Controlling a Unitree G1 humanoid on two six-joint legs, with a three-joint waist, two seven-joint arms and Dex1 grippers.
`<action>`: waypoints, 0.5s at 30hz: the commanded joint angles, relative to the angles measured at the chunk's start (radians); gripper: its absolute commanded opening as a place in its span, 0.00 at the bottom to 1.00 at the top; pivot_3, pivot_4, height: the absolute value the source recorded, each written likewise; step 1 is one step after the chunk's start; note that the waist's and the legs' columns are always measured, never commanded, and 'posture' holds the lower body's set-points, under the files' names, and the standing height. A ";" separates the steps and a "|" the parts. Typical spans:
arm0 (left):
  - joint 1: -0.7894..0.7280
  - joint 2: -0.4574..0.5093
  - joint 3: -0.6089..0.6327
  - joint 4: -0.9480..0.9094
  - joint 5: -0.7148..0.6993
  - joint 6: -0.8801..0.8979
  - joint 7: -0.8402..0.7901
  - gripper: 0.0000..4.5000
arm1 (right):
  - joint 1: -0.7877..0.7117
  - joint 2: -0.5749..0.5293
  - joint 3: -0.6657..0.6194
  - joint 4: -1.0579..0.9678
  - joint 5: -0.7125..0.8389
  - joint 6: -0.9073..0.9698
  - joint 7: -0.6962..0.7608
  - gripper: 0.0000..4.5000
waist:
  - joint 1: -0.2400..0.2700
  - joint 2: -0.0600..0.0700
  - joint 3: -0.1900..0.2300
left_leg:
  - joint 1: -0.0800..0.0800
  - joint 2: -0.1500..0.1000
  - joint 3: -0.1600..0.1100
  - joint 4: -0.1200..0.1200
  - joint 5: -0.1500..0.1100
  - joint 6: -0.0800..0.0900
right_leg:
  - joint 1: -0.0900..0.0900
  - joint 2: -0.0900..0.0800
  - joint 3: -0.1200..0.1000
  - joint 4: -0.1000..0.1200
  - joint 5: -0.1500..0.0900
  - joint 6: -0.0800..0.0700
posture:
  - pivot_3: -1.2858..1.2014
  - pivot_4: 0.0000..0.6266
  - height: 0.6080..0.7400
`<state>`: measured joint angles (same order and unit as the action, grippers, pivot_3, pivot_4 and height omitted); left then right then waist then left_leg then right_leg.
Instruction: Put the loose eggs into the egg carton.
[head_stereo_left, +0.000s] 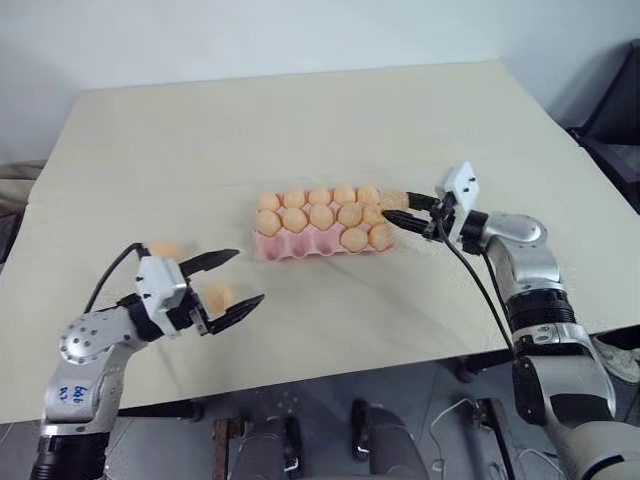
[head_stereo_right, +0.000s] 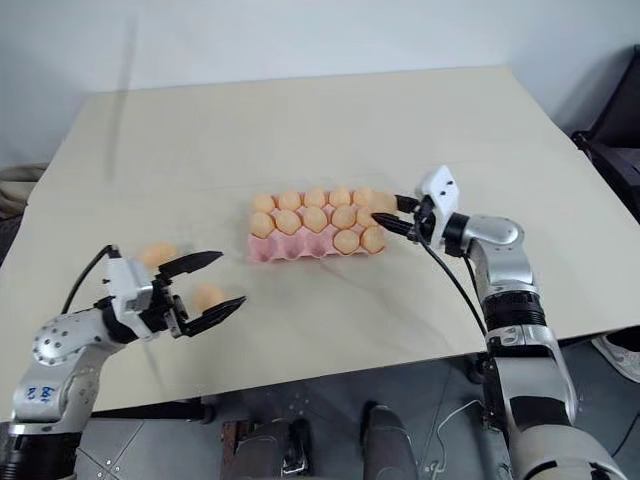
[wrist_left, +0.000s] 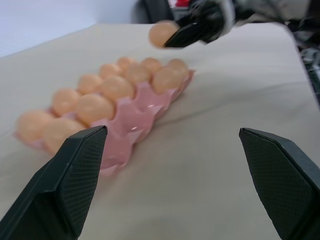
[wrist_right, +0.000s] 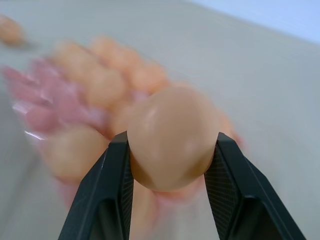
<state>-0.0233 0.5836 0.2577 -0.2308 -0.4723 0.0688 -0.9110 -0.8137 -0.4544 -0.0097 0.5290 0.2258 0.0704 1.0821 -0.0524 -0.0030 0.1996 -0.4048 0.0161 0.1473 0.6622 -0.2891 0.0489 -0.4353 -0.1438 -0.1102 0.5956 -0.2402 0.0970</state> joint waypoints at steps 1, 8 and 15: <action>0.062 0.006 0.063 -0.037 -0.012 -0.036 0.013 1.00 | 0.018 0.048 0.075 -0.161 0.004 0.114 -0.015 0.36 | -0.003 0.000 0.000 | 0.000 0.000 0.000 0.000 0.000 0.000 | -0.001 -0.001 0.000 0.001 0.000 -0.001 | 0.52 0.24 1.00; 0.122 0.005 0.080 -0.078 -0.017 -0.019 0.049 1.00 | 0.019 0.113 0.142 -0.212 -0.027 0.233 -0.094 0.36 | 0.012 0.000 0.000 | -0.002 -0.002 0.002 0.000 0.000 0.000 | -0.007 -0.005 -0.001 0.004 0.000 -0.002 | 0.52 0.24 1.00; 0.128 0.004 0.066 -0.104 -0.019 0.004 0.074 1.00 | 0.003 0.125 0.138 -0.213 -0.012 0.250 -0.109 0.81 | 0.015 0.000 0.000 | -0.003 -0.001 0.003 0.000 0.000 -0.001 | -0.009 -0.004 -0.002 0.003 0.000 -0.002 | 0.52 0.24 1.00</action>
<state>0.0944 0.5843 0.3137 -0.3011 -0.4723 0.0729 -0.8426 -0.7889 -0.3385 0.1472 0.3538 0.1911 0.3138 0.9769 -0.0371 -0.0033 0.1995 -0.4076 0.0148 0.1504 0.6616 -0.2895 0.0481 -0.4439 -0.1479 -0.1120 0.5984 -0.2407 0.0946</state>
